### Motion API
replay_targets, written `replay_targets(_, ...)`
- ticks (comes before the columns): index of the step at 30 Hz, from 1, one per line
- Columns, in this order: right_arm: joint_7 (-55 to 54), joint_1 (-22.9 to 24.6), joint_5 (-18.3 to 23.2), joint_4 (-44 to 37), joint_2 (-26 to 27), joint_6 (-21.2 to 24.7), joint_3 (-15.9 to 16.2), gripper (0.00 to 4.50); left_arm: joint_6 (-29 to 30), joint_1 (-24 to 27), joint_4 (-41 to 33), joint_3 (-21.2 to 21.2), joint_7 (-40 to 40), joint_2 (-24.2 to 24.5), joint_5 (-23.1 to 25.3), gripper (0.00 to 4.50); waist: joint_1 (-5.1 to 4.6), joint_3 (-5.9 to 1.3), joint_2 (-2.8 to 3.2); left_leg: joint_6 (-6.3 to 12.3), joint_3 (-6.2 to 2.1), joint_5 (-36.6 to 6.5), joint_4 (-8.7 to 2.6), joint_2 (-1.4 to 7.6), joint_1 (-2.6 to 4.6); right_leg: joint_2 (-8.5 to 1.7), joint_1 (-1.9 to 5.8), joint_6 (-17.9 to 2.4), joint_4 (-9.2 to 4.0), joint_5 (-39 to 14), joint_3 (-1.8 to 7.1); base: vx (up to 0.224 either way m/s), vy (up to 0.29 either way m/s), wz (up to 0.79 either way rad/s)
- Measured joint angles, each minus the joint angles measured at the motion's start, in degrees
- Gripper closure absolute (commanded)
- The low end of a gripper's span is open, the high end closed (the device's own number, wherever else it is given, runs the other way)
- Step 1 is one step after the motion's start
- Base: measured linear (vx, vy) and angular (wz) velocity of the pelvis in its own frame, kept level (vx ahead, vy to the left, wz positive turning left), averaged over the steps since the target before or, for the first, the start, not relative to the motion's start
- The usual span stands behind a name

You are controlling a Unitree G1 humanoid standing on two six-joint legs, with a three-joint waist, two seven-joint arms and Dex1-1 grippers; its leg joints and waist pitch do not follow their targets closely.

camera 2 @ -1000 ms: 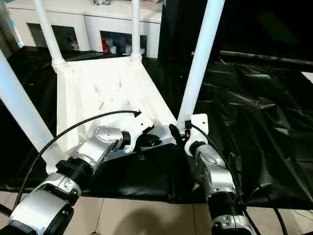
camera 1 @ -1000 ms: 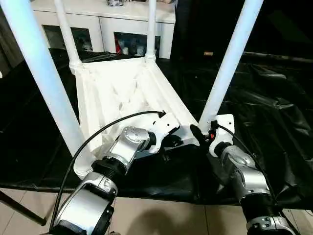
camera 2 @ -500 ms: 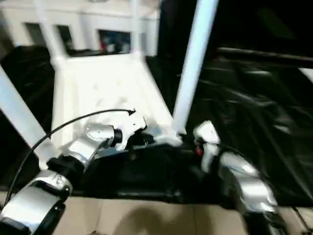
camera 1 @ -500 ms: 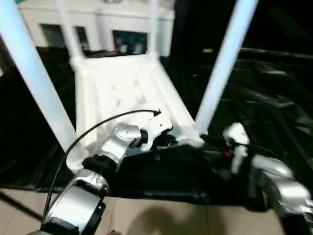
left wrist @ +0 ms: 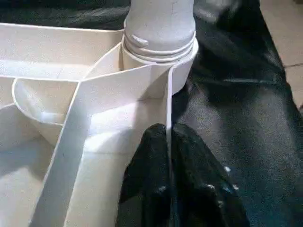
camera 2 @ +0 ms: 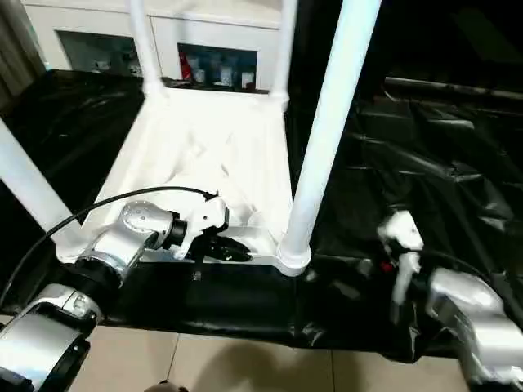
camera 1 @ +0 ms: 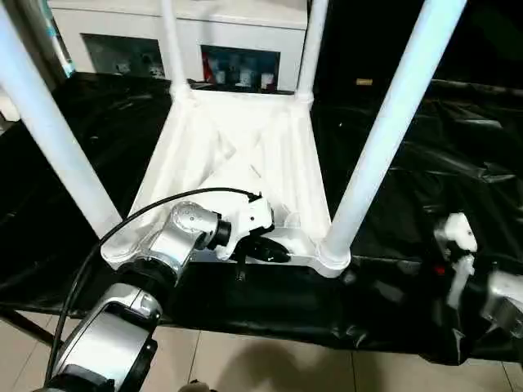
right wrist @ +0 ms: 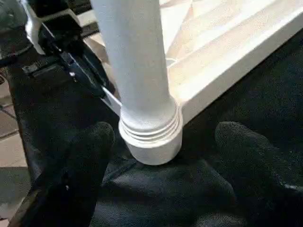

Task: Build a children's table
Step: Rotate leg to tighten

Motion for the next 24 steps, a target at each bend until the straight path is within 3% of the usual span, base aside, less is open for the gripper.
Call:
replay_targets(4,-1.0,2.0,1.7,-2.8,0.7,0.9,-1.2,0.73,3.6,2.2,-8.3,3.5,-1.4,0.2,-5.9,3.53,0.0,0.16,-0.25,0.0,0.0,0.0,0.05,0.09,-0.19,0.05,-0.15,0.0,0.02,0.0,-0.05,0.0,0.0,0.0)
replay_targets(7,-3.1,5.1,2.2,-6.5,1.3,1.4,-1.5,0.73,4.7,5.0,-16.8,8.3,5.5,0.1,-8.3,3.25,-0.1,0.22,-0.36,0.06,0.0,0.0,0.07,0.12,-0.37,0.07,-0.31,0.0,0.01,0.0,-0.05,0.0,0.0,0.0)
replay_targets(12,-9.6,6.9,2.9,-11.7,4.0,3.9,-3.1,0.73,7.0,10.1,-24.6,14.9,24.8,-0.4,-4.5,2.91,-1.36,0.32,-0.59,0.04,-0.04,0.0,0.18,0.14,-0.43,0.1,-0.33,0.0,0.04,0.0,-0.06,0.0,0.0,0.0)
replay_targets(15,-16.6,10.0,1.3,-14.6,9.0,3.8,-3.9,0.73,10.2,16.4,-33.0,21.5,36.3,-2.9,-2.9,2.65,-1.79,0.39,-1.18,0.02,-0.09,0.0,0.16,0.18,-0.48,0.15,-0.36,0.1,0.01,0.0,-0.09,0.0,0.0,0.0)
replay_targets(19,-20.6,13.5,1.2,-18.0,13.9,2.6,-2.6,0.73,12.6,25.5,-42.0,26.0,43.8,-5.7,-2.9,2.3,-1.92,0.41,-1.22,0.03,-0.1,0.0,0.17,0.15,-0.55,0.14,-0.35,0.1,-0.06,-0.1,-0.08,0.0,0.0,0.0)
replay_targets(21,-21.6,13.7,1.0,-18.2,15.2,1.4,-1.9,0.73,12.6,27.5,-44.0,26.4,45.7,-6.7,-3.1,2.17,-1.67,0.42,-1.22,0.03,-0.12,0.0,0.17,0.15,-0.55,0.14,-0.34,0.1,-0.05,-0.1,-0.08,0.0,0.0,0.0)
replay_targets(22,-23.0,13.7,0.7,-18.3,17.1,0.3,-1.5,0.46,12.4,30.2,-46.4,26.4,47.2,-7.1,-3.3,2.03,-1.65,0.35,-1.16,0.02,-0.13,0.0,0.16,0.15,-0.48,0.15,-0.3,0.2,-0.06,-0.1,-0.07,0.0,0.0,0.0)
replay_targets(24,-24.0,14.1,0.3,-18.3,18.2,-0.3,-0.6,0.39,12.2,32.4,-47.3,26.2,48.2,-7.3,-3.4,1.94,-1.48,0.38,-1.07,0.02,-0.15,0.0,0.16,0.14,-0.56,0.15,-0.32,0.2,-0.05,-0.1,-0.08,0.0,0.0,0.0)
